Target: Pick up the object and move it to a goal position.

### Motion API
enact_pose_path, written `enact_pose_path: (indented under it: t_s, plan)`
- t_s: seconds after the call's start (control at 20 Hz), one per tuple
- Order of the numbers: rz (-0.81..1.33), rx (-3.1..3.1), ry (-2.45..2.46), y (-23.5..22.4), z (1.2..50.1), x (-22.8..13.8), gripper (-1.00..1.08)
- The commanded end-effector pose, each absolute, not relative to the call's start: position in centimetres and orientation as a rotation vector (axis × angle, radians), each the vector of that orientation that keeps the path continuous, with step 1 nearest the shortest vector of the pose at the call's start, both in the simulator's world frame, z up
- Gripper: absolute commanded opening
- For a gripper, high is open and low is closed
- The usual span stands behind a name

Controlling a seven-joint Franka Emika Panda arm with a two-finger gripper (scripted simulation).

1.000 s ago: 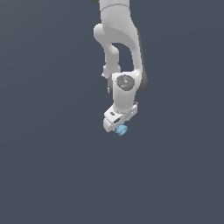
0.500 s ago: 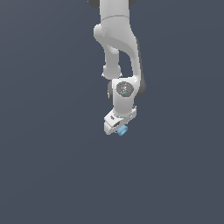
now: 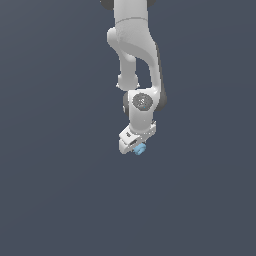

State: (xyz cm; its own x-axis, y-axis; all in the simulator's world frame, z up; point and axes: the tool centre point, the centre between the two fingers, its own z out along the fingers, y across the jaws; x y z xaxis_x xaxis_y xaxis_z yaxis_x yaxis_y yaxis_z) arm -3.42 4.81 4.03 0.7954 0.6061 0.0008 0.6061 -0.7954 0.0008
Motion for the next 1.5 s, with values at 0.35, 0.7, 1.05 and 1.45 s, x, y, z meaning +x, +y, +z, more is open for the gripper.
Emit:
enact_pose_path:
  t_s: [0.35,0.7,1.05,1.45]
  plan:
    - [0.002,2.976,1.005,3.6,5.8,-3.5,-1.0]
    - [0.001,2.976,1.006,0.5,10.4,-3.6,-1.0]
    - [0.001,2.977,1.008,-4.1,17.1,-3.6,-1.0]
    - [0.002,2.977,1.008,-8.3,23.3,-3.4,-1.0]
